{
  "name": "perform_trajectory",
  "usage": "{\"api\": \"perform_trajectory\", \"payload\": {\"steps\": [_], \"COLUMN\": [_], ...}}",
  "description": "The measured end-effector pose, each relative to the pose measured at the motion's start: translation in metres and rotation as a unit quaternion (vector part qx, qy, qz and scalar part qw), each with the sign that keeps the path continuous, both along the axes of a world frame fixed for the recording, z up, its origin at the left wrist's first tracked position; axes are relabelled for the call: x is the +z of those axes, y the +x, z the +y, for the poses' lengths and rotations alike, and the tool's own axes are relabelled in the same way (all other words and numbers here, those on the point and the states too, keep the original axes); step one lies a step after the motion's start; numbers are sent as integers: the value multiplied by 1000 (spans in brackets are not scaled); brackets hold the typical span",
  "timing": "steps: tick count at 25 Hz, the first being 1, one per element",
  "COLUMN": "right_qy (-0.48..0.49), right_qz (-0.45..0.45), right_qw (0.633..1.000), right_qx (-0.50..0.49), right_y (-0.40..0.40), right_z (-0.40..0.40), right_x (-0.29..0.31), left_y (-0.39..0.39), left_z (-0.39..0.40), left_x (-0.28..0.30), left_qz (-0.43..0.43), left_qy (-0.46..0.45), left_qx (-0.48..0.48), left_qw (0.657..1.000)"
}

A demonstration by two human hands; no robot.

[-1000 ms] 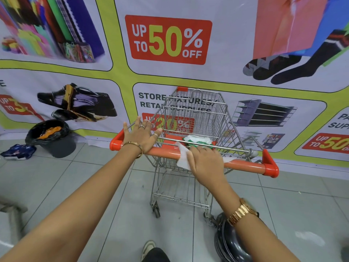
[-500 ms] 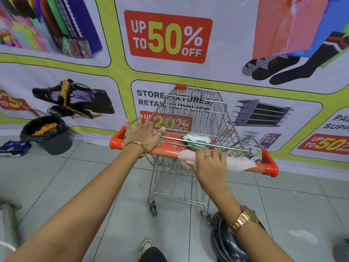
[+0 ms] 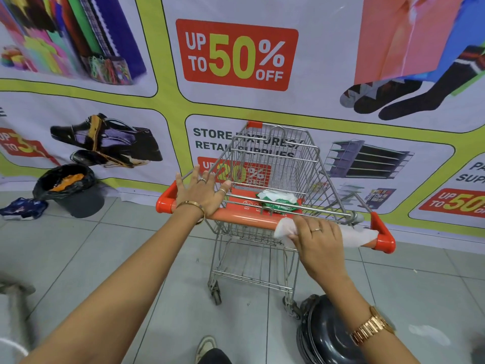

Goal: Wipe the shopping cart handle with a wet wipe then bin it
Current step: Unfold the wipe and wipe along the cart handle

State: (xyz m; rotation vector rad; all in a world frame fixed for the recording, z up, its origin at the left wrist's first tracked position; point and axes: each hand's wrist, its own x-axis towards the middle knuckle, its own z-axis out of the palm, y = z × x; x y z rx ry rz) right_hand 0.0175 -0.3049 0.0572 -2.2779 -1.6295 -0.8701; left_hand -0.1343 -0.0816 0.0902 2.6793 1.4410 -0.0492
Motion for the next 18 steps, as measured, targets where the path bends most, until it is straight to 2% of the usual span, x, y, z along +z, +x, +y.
{"api": "perform_trajectory", "payload": {"steps": [5, 8, 10, 12, 14, 15, 16, 18], "right_qy": [-63, -150, -199, -194, -122, -79, -24, 110], "right_qz": [108, 181, 253, 319, 386, 446, 533, 717], "right_qw": [992, 971, 944, 926, 914, 891, 845, 688], "right_qx": [-20, 47, 74, 51, 0, -21, -33, -18], "right_y": [-41, -57, -58, -53, -51, -49, -45, -30], "right_z": [44, 79, 98, 107, 109, 110, 113, 119], "right_x": [28, 37, 41, 42, 39, 41, 45, 63], "left_y": [2, 1, -1, -1, -1, -1, 1, 12], "left_z": [-1, -1, 0, 3, 7, 9, 12, 16], "left_x": [1, 1, 1, 1, 0, -1, -1, 8], "left_qz": [1, -14, -38, -79, -114, -125, -151, -272], "left_qy": [-3, -9, -15, -20, -28, -45, -86, -199], "left_qx": [0, 5, 13, 24, 34, 43, 65, 110], "left_qw": [1000, 1000, 999, 996, 993, 990, 983, 935]}}
